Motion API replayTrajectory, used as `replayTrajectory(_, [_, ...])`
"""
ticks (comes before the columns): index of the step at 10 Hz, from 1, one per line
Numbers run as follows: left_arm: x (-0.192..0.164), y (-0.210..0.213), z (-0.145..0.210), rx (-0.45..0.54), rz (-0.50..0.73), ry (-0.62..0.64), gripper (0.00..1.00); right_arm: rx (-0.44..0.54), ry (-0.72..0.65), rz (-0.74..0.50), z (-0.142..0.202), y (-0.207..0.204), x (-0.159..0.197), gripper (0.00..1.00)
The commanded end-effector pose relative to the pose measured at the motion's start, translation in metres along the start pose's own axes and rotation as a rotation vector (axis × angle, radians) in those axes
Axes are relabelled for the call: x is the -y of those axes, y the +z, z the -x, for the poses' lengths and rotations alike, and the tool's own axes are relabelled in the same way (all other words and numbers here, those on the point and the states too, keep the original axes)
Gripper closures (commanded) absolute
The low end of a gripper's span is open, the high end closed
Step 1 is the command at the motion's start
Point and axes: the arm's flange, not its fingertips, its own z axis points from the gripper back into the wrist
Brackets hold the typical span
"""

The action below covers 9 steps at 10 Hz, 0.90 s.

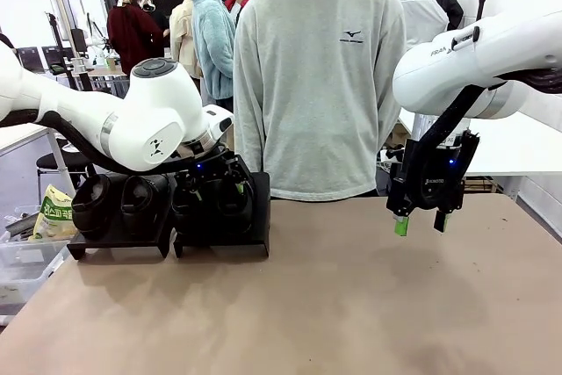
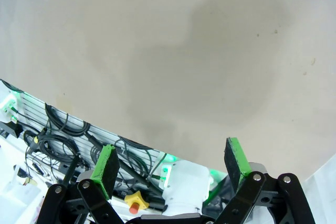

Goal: Organize the shoes by placing them on the stand.
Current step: Place the Shoe from the middle of the table onto the Shoes Stand.

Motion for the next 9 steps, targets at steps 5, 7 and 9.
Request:
replayTrajectory(5, [0.0007,-0.0004,-0.0013,0.001,0.002,0.001,0.0,0.001,-0.012,-0.007,-0.0007,0.0007,-0.0018,0.0])
replayTrajectory(7, [0.0007,-0.0004,-0.0013,0.001,0.002,0.001,0.0,0.001,-0.012,-0.007,-0.0007,0.0007,-0.0018,0.0])
replayTrajectory(9, [0.0007,-0.0004,-0.0013,0.001,0.002,0.001,0.0,0.001,-0.012,-0.007,-0.0007,0.0007,-0.0018,0.0])
